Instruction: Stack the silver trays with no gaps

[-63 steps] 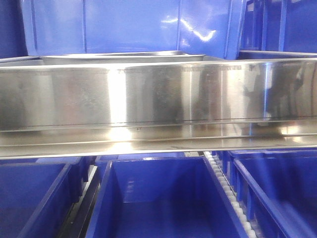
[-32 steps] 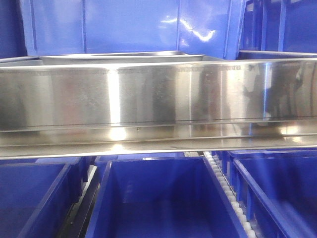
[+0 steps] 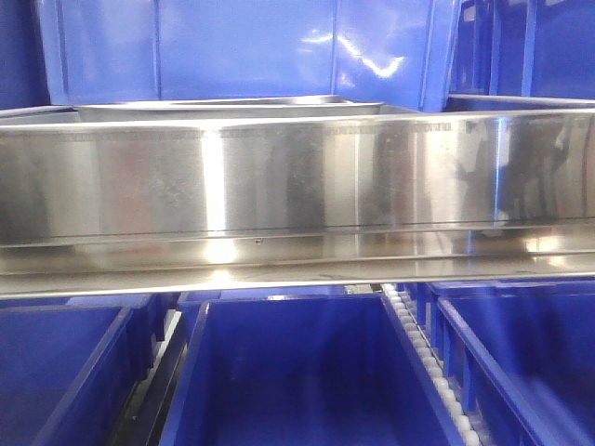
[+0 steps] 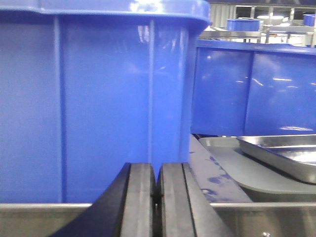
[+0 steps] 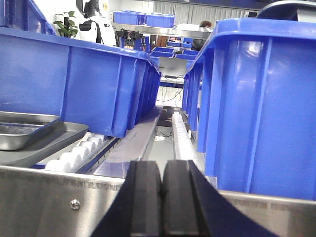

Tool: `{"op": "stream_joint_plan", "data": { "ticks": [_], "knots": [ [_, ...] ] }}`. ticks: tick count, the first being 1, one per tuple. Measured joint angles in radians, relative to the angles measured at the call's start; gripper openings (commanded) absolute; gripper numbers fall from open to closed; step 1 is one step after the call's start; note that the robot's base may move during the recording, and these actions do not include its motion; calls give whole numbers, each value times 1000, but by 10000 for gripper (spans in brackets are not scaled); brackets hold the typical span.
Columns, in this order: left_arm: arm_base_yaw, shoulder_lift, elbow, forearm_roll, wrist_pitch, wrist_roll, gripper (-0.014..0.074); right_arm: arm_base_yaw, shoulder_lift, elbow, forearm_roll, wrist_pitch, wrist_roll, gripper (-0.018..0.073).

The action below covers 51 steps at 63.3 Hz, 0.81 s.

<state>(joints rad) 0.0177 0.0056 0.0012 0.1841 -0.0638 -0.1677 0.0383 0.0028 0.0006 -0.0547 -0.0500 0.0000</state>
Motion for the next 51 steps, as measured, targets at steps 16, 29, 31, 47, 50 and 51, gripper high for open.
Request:
{"op": "stream_joint_plan", "data": {
  "ticks": [16,29,31,47,50,51],
  "knots": [
    [-1,0,0,0,0,2,-9,0,0,0,0,0,0,-79],
    [-1,0,0,0,0,2,-9,0,0,0,0,0,0,-79],
    [-1,0,0,0,0,2,-9,0,0,0,0,0,0,-79],
    [-1,0,0,0,0,4,-9,0,0,0,0,0,0,-79],
    [-1,0,0,0,0,4,-9,0,0,0,0,0,0,-79],
    [-1,0,0,0,0,4,-9,0,0,0,0,0,0,-79]
  ]
}}
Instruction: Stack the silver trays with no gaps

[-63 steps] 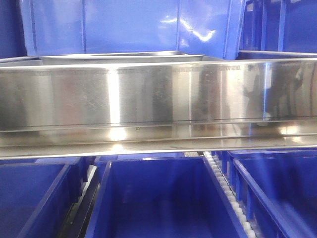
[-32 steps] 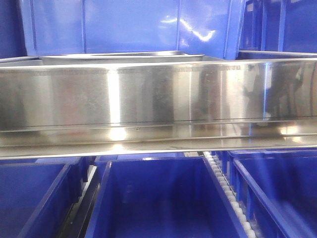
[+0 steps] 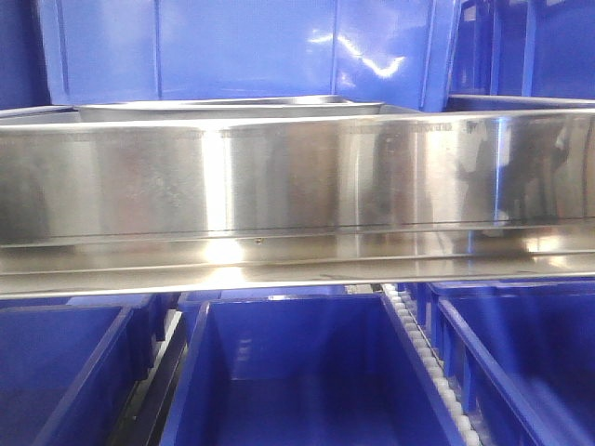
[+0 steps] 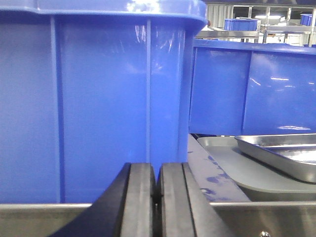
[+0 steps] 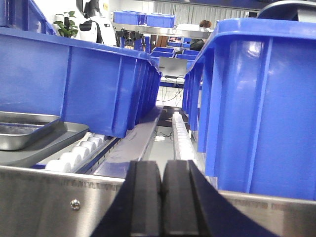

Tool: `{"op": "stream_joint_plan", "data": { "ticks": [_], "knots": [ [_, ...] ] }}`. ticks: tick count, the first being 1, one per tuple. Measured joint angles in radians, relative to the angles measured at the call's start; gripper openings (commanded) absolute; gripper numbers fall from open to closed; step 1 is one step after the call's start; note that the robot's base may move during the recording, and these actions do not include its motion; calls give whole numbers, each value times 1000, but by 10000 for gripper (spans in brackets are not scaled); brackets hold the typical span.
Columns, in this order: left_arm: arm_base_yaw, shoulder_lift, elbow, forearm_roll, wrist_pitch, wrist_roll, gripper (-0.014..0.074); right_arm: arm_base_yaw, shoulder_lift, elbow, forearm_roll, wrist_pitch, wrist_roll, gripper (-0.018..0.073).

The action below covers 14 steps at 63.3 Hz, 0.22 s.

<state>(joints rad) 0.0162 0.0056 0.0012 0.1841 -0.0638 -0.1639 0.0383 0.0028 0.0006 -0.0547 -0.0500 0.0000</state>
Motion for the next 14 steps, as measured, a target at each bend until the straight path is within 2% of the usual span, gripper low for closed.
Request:
{"op": "stream_joint_plan", "data": {
  "ticks": [14],
  "knots": [
    [0,0,0,0,0,0,-9,0,0,0,0,0,0,-79]
  ]
}}
